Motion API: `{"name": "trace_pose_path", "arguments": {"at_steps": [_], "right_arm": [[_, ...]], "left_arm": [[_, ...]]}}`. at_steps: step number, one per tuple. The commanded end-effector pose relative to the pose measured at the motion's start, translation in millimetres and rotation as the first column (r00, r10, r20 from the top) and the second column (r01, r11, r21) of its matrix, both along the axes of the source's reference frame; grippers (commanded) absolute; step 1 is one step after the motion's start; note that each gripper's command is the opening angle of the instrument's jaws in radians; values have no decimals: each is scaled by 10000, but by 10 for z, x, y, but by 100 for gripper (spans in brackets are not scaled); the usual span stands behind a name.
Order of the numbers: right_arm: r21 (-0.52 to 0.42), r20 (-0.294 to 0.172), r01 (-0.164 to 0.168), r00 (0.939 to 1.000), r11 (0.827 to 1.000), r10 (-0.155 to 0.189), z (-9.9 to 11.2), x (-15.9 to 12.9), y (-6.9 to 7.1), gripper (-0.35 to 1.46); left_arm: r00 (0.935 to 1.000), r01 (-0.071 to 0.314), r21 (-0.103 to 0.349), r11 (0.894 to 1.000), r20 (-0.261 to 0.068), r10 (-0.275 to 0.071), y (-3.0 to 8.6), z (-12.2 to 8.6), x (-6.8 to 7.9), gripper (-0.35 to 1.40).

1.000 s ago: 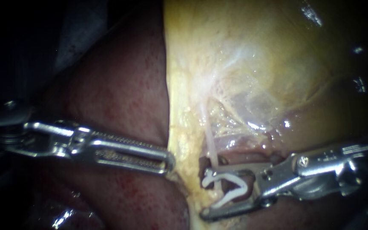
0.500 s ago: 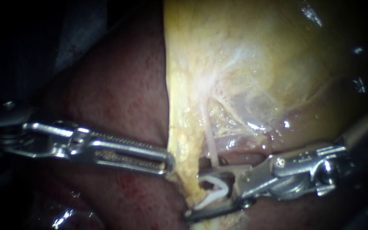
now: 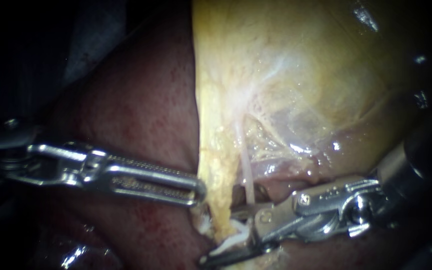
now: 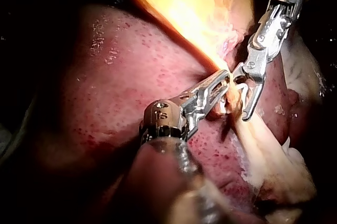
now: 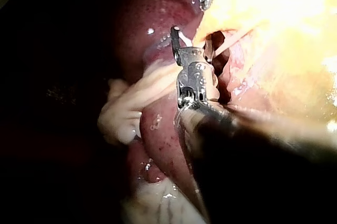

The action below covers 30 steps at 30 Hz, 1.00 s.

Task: Clipping first clip left tube

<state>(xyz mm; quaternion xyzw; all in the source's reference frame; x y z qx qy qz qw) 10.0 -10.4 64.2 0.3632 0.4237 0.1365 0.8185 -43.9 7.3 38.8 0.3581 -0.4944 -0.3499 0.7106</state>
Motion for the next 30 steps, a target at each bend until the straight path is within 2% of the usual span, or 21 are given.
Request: {"name": "trace_pose_path", "arguments": {"at_steps": [1,6,11,18,30], "right_arm": [[47,28,-30,10000,10000,30,0,0,1,32],[351,194,-172,9997,9992,165,1,-1,7,0],[505,268,-227,9994,9985,214,4,-6,13,-13],[553,290,-237,9993,9982,221,5,-8,14,-19],[643,340,-267,9991,9976,246,4,-8,13,-19]], "left_arm": [[10000,1,0,10000,0,-1,0,0,0,-35],[10000,3,0,10000,-1,-3,0,0,-1,-35],[10000,4,0,10000,-2,-4,0,0,-1,-35],[10000,7,0,10000,-4,-7,0,1,-2,-35],[10000,12,-2,10000,-7,-12,1,1,-3,-35]]}}
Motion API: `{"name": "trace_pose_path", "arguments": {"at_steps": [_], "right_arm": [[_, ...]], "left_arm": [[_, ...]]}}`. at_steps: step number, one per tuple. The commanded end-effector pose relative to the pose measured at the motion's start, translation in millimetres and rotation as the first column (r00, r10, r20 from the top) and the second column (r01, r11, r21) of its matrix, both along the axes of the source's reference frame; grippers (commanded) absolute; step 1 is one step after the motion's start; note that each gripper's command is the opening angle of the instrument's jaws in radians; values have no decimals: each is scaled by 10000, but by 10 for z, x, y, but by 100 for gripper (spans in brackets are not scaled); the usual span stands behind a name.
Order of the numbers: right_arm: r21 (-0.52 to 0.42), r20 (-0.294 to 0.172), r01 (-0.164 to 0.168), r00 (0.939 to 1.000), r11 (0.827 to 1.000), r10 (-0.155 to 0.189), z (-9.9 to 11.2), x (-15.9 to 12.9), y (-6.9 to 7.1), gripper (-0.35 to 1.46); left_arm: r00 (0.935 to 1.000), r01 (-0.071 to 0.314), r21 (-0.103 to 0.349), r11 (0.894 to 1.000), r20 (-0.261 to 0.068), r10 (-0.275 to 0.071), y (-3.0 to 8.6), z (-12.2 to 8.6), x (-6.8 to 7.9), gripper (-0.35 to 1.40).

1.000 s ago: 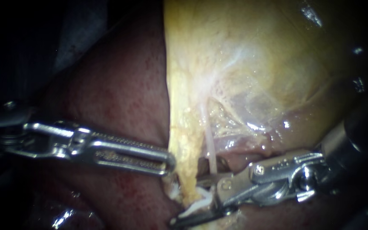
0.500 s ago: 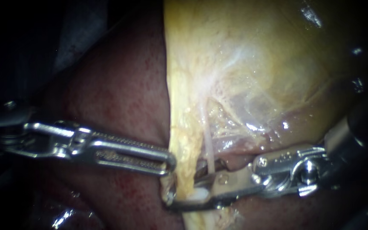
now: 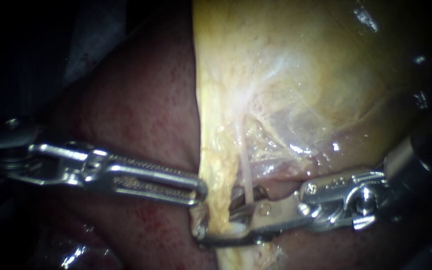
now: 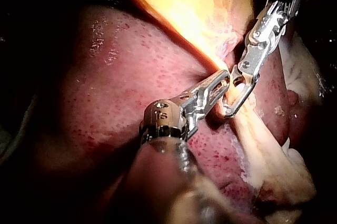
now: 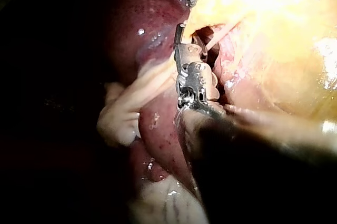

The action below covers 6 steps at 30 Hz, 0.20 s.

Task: Clipping first clip left tube

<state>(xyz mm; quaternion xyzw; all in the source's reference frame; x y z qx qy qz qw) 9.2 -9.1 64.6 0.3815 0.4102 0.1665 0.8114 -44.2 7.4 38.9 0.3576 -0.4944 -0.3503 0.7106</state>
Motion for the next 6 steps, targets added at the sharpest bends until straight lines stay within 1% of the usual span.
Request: {"name": "trace_pose_path", "arguments": {"at_steps": [1,6], "right_arm": [[5,1,2,10000,10000,-2,0,0,0,-19],[4,-4,15,10000,10000,-15,-1,0,-1,-19]], "left_arm": [[10000,1,1,10000,-2,-1,0,0,0,-35],[10000,6,0,10000,-5,-6,0,0,-1,-35]]}}
